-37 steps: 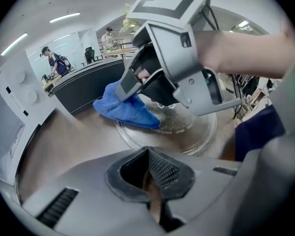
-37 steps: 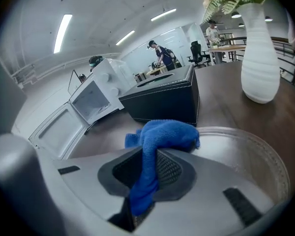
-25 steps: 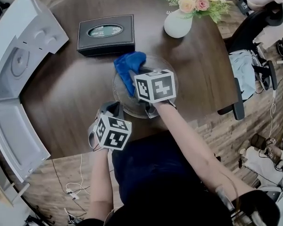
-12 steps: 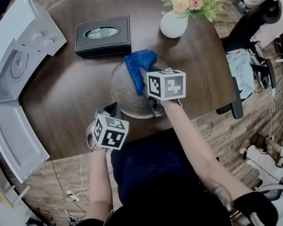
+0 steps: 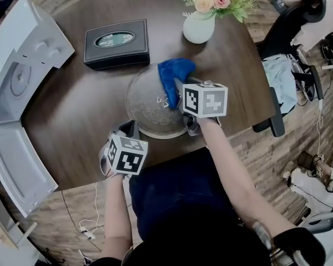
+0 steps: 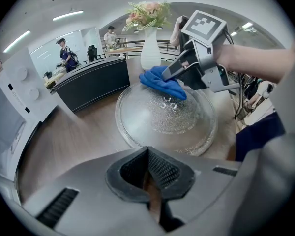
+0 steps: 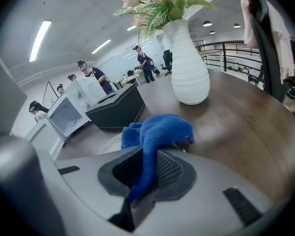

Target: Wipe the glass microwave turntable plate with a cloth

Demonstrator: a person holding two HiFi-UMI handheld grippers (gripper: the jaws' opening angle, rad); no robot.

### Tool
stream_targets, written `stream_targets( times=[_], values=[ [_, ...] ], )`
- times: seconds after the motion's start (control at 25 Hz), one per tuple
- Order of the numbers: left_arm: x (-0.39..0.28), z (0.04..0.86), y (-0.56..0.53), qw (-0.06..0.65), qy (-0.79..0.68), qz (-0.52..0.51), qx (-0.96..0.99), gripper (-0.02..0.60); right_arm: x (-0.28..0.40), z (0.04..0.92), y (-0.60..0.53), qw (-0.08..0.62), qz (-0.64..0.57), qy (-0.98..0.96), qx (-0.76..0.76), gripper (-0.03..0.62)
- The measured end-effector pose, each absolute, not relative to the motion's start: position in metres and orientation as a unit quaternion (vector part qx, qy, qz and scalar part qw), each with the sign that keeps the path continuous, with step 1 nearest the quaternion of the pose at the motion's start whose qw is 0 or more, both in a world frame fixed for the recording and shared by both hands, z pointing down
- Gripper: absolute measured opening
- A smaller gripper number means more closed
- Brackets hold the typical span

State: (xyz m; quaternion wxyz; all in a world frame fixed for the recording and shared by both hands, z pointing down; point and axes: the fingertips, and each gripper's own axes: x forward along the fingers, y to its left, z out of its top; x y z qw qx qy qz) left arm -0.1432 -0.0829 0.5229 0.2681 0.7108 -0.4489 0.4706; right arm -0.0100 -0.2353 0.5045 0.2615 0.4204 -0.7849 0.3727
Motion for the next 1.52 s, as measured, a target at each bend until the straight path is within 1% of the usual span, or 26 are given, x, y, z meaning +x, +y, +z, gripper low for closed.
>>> stream_targets(
  times=[0.6,0.76,0.92,1.28,1.52],
  values=[
    [-0.143,0.523,-0.083,0.274,-0.444,0.465,0.715,0.002,0.044,0.501,-0.230,0.279,0.338,-0.766,0.470,0.049],
    [-0.143,0.522,-0.083,0.274,-0.442,0.464,0.717,0.002,0.055,0.508,-0.228,0.277,0.340,-0.762,0.477,0.049],
    [-0.142,0.522,-0.083,0.273,-0.441,0.462,0.719,0.003,0.062,0.492,-0.224,0.267,0.329,-0.767,0.482,0.049],
    [-0.143,0.523,-0.084,0.274,-0.439,0.458,0.723,0.003,0.054,0.452,-0.202,0.242,0.305,-0.795,0.464,0.049],
    [-0.143,0.523,-0.083,0.276,-0.442,0.457,0.721,0.003,0.003,0.441,-0.180,0.224,0.319,-0.830,0.399,0.049]
  ],
)
